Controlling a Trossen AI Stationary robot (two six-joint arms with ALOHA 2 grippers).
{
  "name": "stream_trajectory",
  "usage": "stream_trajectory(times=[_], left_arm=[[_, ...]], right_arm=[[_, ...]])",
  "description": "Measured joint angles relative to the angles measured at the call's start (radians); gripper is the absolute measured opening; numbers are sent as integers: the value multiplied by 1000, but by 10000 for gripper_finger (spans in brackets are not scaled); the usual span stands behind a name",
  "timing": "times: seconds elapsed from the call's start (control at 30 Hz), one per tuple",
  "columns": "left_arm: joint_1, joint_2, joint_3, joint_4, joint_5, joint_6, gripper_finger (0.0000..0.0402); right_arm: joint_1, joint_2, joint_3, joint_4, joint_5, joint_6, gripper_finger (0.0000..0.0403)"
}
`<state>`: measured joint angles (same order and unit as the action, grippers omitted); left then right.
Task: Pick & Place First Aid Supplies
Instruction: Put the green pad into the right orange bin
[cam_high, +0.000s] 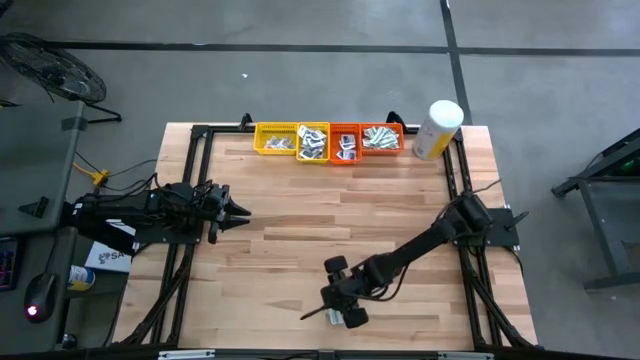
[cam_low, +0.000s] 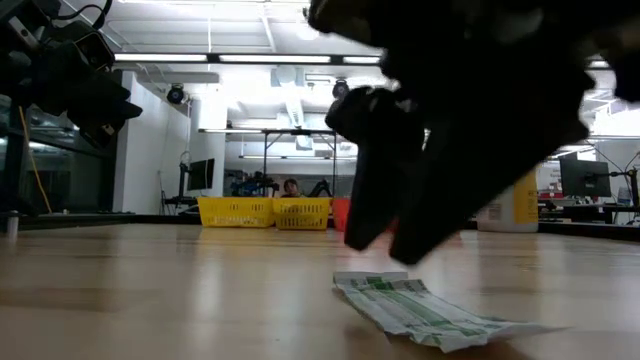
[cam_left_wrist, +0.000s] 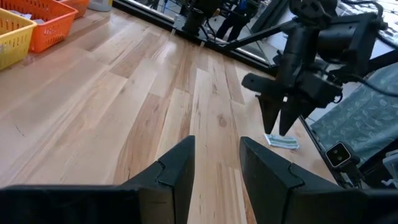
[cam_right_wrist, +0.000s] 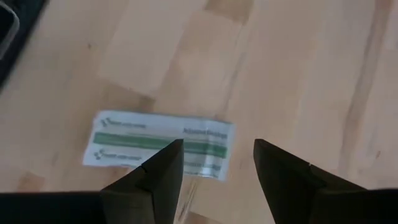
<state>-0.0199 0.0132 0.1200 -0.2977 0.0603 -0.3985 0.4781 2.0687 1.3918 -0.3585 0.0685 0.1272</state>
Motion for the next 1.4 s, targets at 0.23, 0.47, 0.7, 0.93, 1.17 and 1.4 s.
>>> stream_trajectory(times=[0.23, 0.47, 0.7, 0.93, 1.17, 1.4], left_arm=[[0, 0, 0, 0, 0, 0, 127], [0, 0, 0, 0, 0, 0, 127], [0, 0, 0, 0, 0, 0, 127], [0, 0, 0, 0, 0, 0, 127], [0, 0, 0, 0, 0, 0, 127], [0, 0, 0, 0, 0, 0, 127]], right_arm=[[17, 40, 2, 2, 40, 3, 185], [21, 73, 6, -5, 48, 15, 181], [20, 103, 7, -6, -13, 28, 166], [18, 103, 6, -6, -15, 30, 137], [12, 103, 3, 8, -19, 53, 114], [11, 104, 1, 29, -13, 89, 84]])
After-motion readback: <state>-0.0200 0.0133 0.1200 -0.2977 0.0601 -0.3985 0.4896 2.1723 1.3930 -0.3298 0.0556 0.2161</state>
